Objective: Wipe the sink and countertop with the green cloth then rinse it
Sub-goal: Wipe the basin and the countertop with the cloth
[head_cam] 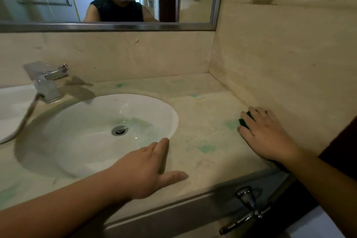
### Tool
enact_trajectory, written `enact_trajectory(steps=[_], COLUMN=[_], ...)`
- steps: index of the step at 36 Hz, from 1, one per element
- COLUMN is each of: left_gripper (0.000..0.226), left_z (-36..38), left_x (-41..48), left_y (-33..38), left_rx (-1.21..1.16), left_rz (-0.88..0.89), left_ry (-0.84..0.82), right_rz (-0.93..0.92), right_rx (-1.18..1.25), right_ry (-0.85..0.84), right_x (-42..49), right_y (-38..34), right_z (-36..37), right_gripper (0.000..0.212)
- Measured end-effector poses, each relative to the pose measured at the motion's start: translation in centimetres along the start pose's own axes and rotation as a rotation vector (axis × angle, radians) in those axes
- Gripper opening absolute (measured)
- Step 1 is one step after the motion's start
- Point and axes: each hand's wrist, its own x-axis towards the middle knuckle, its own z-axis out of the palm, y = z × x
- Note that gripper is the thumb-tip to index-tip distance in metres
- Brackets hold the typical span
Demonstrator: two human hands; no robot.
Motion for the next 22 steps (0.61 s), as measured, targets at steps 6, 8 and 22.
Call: enact_trajectory(steps=[6,8,22], left_gripper=[0.117,0.118,0.122], left_z=[0.7,0.8,-2.6], left_x=[0.6,0.7,-4.5], left_y=[-0.6,-0.7,-4.3], left_rx=[-0.029,-0.031,0.145], left_rz=[0.019,0.031,-0.075], left_ry=[0.036,0.047,-0.054], right_rz=[0.049,0.019,-0.122], right_rx=[0.141,0.191,0.866], right_ry=[-0.012,0.032,-0.07], right_x=[0.3,0.0,2.9], right_y=[-3.6,-6.3,-25.2], right_z=[-0.1,-0.8,-6.5], right_gripper=[0.063,0.06,0.061])
